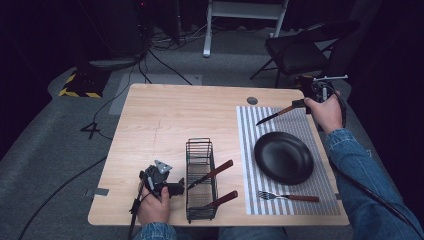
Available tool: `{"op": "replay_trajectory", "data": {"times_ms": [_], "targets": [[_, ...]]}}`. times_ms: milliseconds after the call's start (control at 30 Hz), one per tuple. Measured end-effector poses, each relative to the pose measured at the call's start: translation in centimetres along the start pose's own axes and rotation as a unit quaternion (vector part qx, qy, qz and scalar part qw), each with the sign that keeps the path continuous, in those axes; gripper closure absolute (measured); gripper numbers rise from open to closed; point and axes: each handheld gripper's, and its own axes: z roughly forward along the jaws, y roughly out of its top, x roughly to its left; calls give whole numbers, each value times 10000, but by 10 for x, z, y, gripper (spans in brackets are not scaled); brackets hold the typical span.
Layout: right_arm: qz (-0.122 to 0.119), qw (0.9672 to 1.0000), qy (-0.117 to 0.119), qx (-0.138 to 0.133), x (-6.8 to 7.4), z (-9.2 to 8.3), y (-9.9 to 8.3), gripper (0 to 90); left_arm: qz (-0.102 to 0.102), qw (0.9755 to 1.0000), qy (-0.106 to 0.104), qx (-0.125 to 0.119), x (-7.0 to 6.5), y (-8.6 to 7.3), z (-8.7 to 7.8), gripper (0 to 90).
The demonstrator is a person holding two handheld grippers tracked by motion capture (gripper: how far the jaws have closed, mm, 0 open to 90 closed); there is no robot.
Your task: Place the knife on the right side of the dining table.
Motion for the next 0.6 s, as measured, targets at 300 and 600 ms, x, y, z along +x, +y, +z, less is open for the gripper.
{"op": "replay_trajectory", "data": {"times_ms": [300,600], "targets": [[-143,9992,-369,-22,-9,9,-8,611,-2,10000,0,-2,0,0,0,0],[-71,9988,-479,-10,-23,18,-17,549,-1,10000,0,-2,0,0,0,0]]}}
